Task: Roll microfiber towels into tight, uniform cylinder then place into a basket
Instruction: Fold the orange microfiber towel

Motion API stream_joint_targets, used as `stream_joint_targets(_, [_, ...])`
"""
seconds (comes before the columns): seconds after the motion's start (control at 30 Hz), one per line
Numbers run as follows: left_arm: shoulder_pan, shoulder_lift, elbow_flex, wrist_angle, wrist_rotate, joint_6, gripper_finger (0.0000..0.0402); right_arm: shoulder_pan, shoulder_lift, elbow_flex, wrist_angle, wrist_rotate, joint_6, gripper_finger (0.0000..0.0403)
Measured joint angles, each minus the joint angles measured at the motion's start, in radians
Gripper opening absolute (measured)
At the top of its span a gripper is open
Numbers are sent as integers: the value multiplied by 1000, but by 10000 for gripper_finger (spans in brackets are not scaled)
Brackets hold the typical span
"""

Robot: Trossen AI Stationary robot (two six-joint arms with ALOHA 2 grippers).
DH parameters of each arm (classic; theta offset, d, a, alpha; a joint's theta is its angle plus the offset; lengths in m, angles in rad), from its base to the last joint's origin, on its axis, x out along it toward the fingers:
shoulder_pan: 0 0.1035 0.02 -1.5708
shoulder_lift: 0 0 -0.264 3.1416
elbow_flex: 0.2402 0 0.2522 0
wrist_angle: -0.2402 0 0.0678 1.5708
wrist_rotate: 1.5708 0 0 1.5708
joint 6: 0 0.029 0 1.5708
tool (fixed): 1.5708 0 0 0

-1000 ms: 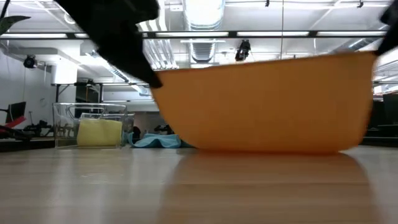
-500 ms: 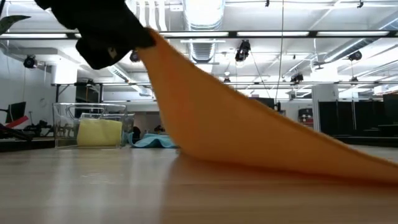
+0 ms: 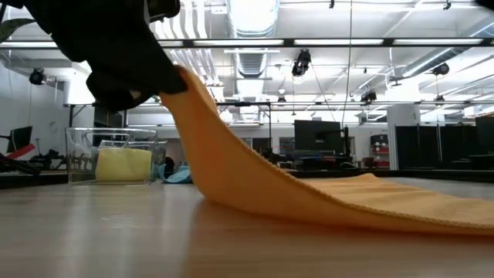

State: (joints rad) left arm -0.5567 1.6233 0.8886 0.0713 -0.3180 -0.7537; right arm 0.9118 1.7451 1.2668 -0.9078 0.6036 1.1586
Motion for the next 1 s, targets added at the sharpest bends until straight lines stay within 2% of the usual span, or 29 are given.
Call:
stream_joint_targets(0.1, [-4,2,0,-1,15,-26,0,-55,0,-50,229,-136,-163,78])
stream_joint_targets(0.2, [-10,2,-2,-1,23,-35,0,-88,0,-97,384,-246,-251,119])
stream_joint_targets(0.3, [-14,2,-9,-1,23,-51,0,-90,0,-117,426,-298,-285,155])
stream_joint_targets(0.43, [-21,2,-12,-3,24,-72,0,-68,6,-143,429,-334,-285,184])
stream_joint_targets(0.57, [-25,2,-14,-2,23,-81,0,-64,6,-192,464,-353,-260,191])
stream_joint_targets(0.77, [-26,31,-16,-1,22,-106,0,-63,32,-244,542,-400,-274,178])
stream_joint_targets(1.0, [-26,60,-16,0,23,-113,0,-64,106,-238,552,-413,-304,162])
